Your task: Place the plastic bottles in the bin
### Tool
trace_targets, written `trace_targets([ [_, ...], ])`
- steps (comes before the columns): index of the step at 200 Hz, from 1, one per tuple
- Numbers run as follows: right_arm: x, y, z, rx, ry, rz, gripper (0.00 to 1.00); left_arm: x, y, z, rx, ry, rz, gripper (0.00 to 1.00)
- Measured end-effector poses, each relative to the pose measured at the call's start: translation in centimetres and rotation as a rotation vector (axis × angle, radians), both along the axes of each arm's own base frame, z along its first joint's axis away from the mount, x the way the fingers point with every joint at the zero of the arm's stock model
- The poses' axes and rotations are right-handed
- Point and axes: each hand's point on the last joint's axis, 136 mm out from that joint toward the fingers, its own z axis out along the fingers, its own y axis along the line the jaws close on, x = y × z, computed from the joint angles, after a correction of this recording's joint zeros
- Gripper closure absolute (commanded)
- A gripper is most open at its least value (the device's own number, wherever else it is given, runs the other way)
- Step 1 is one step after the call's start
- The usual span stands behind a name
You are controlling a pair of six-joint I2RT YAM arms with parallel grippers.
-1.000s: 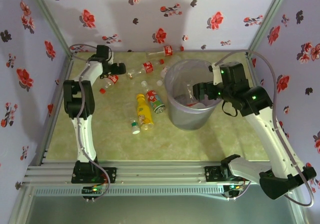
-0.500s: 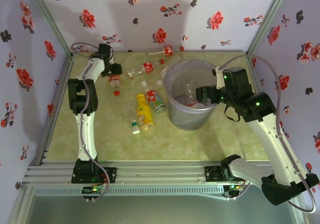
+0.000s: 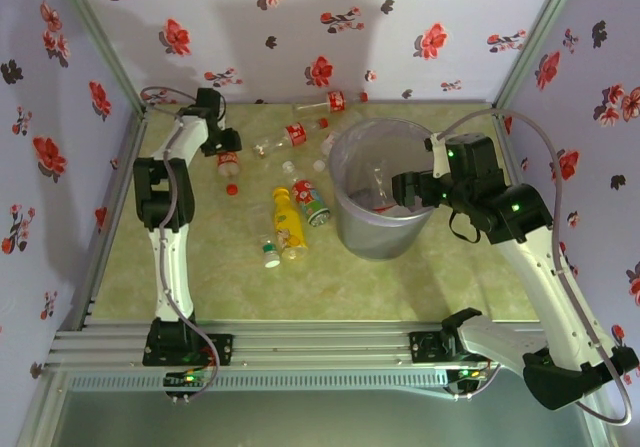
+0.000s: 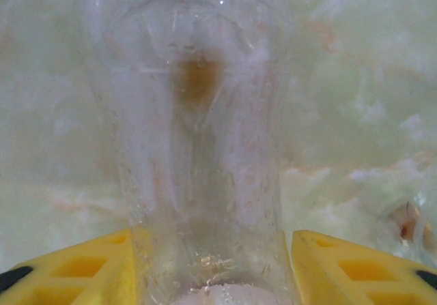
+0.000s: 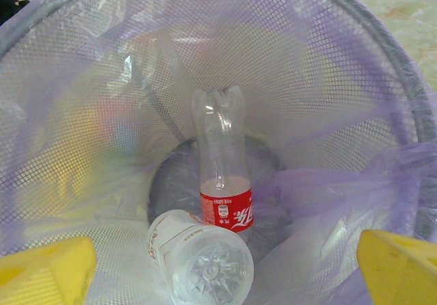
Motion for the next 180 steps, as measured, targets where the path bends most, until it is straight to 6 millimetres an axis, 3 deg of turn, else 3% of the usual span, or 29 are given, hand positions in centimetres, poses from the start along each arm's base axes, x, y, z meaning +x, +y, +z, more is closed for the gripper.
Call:
trace_targets([
  [15, 0.1, 0.0, 0.1, 0.001, -0.002, 0.000, 0.02, -1.0, 0.1, 1.3, -0.012, -0.013, 0.016, 0.49],
  [29, 0.4, 0.3, 0.5, 0.007, -0.007, 0.004, 0.03, -1.8, 0.0, 3.8, -0.035, -0.063, 0.035, 0.49],
  [72, 1.5, 1.9, 1.6, 0.069, -0.013, 0.036, 0.05, -4.9, -0.1, 16.0, -0.174, -0.363, 0.108, 0.55],
  [91, 2.2, 2.9, 2.4, 0.100, -0.021, 0.049, 0.06, -7.2, -0.8, 20.0, -0.297, -0.487, 0.131, 0.57],
  [115, 3.0, 4.8, 3.5, 0.110, -0.040, 0.090, 0.06, -10.2, -2.7, 21.5, -0.470, -0.546, 0.138, 0.58],
  [150, 3.2, 10.2, 4.4, 0.146, -0.042, 0.231, 0.08, -14.0, -7.1, 22.0, -0.665, -0.519, 0.096, 0.59],
  [180, 3.0, 15.9, 4.9, 0.187, -0.031, 0.365, 0.08, -17.3, -10.9, 26.3, -0.795, -0.561, 0.005, 0.61],
])
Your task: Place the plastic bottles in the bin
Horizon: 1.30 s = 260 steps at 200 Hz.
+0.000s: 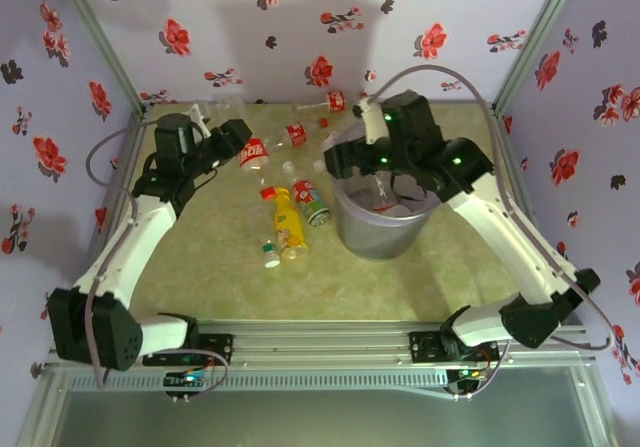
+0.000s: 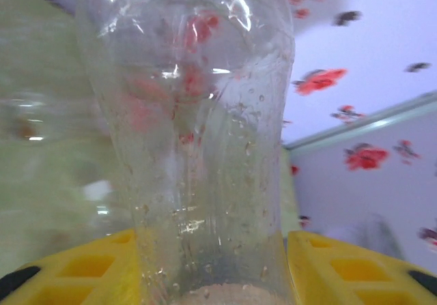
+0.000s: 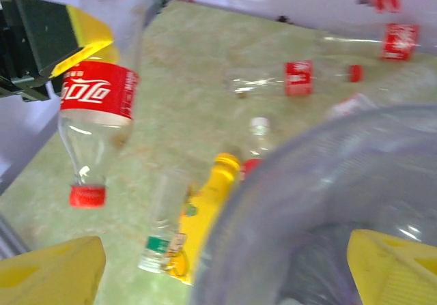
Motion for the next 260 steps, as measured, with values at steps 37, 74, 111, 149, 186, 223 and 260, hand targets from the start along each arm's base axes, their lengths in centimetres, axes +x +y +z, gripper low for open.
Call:
trace_targets([
  [37, -0.9, 5.4, -0.6, 0.037, 0.033, 0.130, 0.08, -3.1, -2.2, 5.0, -0.094, -0.111, -0.074, 0.63],
  [74, -1.6, 8.8, -0.9, 0.076, 0.068, 0.213, 0.07, -3.8, -3.4, 5.4, -0.135, -0.108, -0.107, 0.65],
  [111, -1.7, 11.1, -1.6, 0.123, 0.116, 0.267, 0.07, -3.9, -3.9, 5.1, -0.159, -0.100, -0.117, 0.67],
  [149, -1.5, 12.5, -2.5, 0.143, 0.163, 0.287, 0.12, -3.7, -4.8, 5.0, -0.185, -0.101, -0.132, 0.67],
  [186, -1.2, 13.1, -3.0, 0.153, 0.184, 0.289, 0.28, -3.6, -5.3, 4.9, -0.197, -0.098, -0.143, 0.67],
  [223, -1.2, 13.1, -2.8, 0.156, 0.183, 0.286, 0.35, -3.6, -5.3, 5.1, -0.200, -0.106, -0.143, 0.44],
  [260, -1.0, 13.0, -2.7, 0.152, 0.171, 0.283, 0.37, -3.4, -5.0, 5.4, -0.201, -0.120, -0.136, 0.00],
])
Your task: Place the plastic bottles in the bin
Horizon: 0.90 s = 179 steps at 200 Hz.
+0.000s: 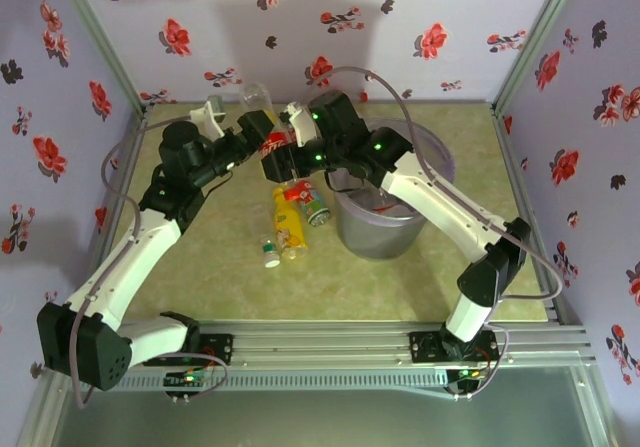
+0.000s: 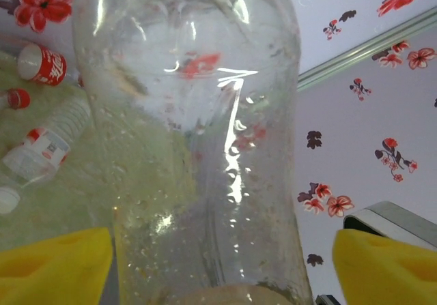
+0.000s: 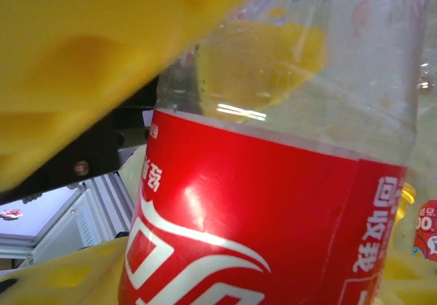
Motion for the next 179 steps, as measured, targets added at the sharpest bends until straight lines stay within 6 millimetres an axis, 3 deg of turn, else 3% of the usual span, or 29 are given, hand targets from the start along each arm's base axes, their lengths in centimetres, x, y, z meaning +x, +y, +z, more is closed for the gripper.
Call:
trace_targets([
  [33, 1.0, -2.1, 0.8, -0.026, -0.048, -0.046, 0.42, 0.5, 2.2, 0.7, 0.003, -0.024, 0.055, 0.00],
  [59, 2.2, -6.8, 3.2, -0.028, -0.126, -0.141, 0.43, 0.6, 4.9, 0.8, 0.011, -0.043, 0.123, 0.00],
  [80, 2.5, -12.2, 4.9, -0.038, -0.187, -0.250, 0.43, 1.0, 6.3, -1.6, 0.062, 0.003, 0.163, 0.01],
  [102, 2.2, -17.4, 5.3, -0.083, -0.242, -0.350, 0.44, 1.3, 6.7, -6.1, 0.146, 0.106, 0.175, 0.05],
  [141, 1.4, -23.1, 1.7, -0.227, -0.233, -0.427, 0.45, 0.8, 7.5, -13.2, 0.272, 0.267, 0.190, 0.13],
  [179, 1.2, -24.9, -2.1, -0.326, -0.164, -0.428, 0.45, -0.5, 8.1, -16.8, 0.402, 0.346, 0.202, 0.15],
])
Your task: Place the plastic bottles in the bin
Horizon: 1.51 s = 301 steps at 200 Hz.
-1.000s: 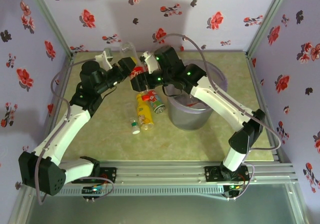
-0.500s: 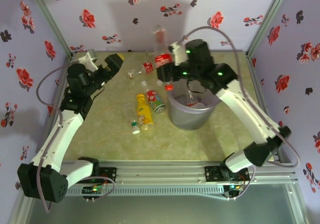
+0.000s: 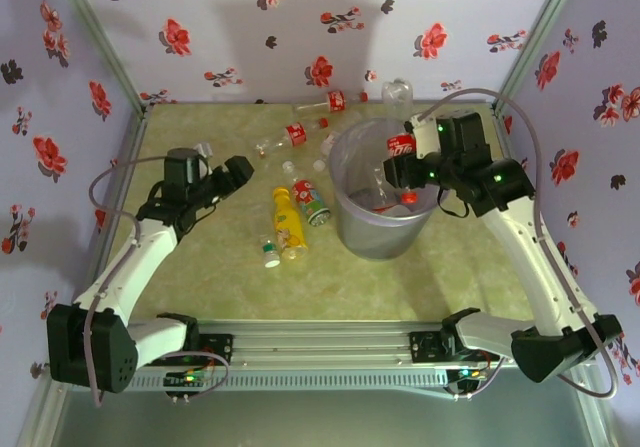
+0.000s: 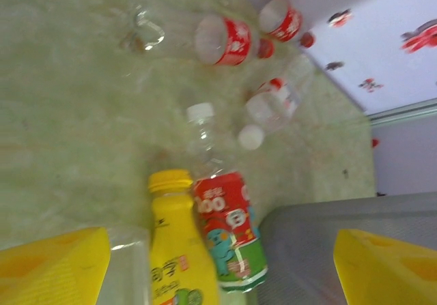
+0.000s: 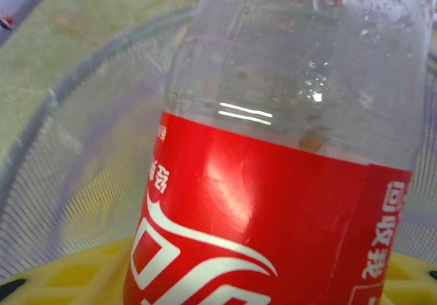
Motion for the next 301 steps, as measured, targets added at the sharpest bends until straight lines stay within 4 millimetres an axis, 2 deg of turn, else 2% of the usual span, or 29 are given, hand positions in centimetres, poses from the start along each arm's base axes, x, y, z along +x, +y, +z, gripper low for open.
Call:
trace_targets([
  [66, -0.3, -0.5, -2.8, -0.075, 0.072, 0.016, 0.44, -2.7, 0.0, -5.9, 0.181, 0.146, -0.047, 0.17],
  [104, -0.7, -0.6, -5.8, -0.103, 0.144, 0.019, 0.40, -3.3, -0.3, -8.7, 0.213, 0.218, -0.063, 0.19],
  [126, -0.5, -0.5, -6.4, -0.098, 0.140, 0.020, 0.29, -3.4, -0.4, -9.7, 0.224, 0.242, -0.067, 0.20],
  [147, -0.7, -0.5, -7.8, -0.109, 0.168, 0.020, 0.22, -3.4, -0.3, -10.2, 0.230, 0.252, -0.065, 0.21],
  [173, -0.8, -0.6, -8.6, -0.117, 0.188, 0.019, 0.20, -3.2, -0.5, -10.5, 0.231, 0.251, -0.066, 0.21],
  [248, -0.5, -0.6, -8.5, -0.122, 0.191, 0.017, 0.10, -2.9, -0.7, -10.9, 0.232, 0.253, -0.069, 0.22],
  [273, 0.2, -0.4, -5.6, -0.102, 0.131, 0.013, 0.06, -2.9, -0.7, -10.9, 0.232, 0.253, -0.072, 0.22],
  [301, 1.0, -0.2, -2.0, -0.075, 0.044, 0.004, 0.07, -2.9, -0.8, -10.9, 0.231, 0.250, -0.073, 0.22],
])
